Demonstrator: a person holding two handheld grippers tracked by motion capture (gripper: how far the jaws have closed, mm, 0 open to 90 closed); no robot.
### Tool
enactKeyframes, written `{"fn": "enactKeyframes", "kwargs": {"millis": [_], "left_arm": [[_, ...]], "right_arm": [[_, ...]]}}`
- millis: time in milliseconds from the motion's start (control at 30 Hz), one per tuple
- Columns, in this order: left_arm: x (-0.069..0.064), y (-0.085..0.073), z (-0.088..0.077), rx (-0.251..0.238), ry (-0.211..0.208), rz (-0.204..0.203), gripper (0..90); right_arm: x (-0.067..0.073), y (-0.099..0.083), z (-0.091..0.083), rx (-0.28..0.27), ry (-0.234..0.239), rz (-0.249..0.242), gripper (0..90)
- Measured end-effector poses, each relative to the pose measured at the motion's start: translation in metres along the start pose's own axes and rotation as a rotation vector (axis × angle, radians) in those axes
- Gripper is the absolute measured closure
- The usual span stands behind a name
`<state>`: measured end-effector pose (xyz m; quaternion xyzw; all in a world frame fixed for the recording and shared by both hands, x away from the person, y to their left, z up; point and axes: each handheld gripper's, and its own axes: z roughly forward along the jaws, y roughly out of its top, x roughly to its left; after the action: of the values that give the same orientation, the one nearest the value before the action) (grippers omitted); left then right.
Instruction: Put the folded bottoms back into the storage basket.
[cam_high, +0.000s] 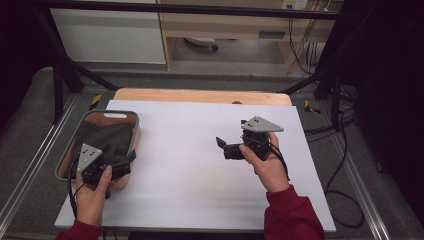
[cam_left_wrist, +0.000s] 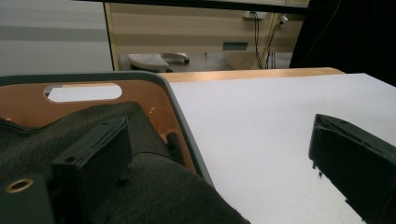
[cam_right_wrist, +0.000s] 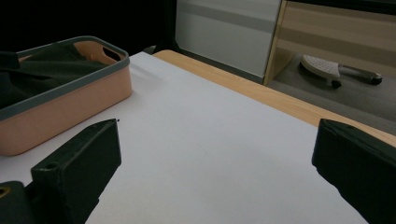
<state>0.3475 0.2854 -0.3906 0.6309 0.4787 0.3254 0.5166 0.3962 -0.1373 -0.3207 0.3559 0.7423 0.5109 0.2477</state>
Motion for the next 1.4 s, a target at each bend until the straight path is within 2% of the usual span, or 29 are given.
{"fn": "enactKeyframes", "kwargs": {"millis": [367,800,1400], "left_arm": [[0.001,-0.001,0.000,-0.011,0.007,0.009,5.1],[0.001,-0.001,-0.001,-0.017,-0.001,-0.005,5.0],[0.002,0.000,-0.003,-0.030,0.000,-0.008,5.0]], "right_arm": [[-0.012,-0.001,-0.013,-0.021,-0.031,0.016,1.5],[-0.027,-0.002,-0.030,-0.051,-0.048,0.029,1.4],[-0.041,-0.010,-0.048,-0.049,-0.073,0.036,1.3]]}}
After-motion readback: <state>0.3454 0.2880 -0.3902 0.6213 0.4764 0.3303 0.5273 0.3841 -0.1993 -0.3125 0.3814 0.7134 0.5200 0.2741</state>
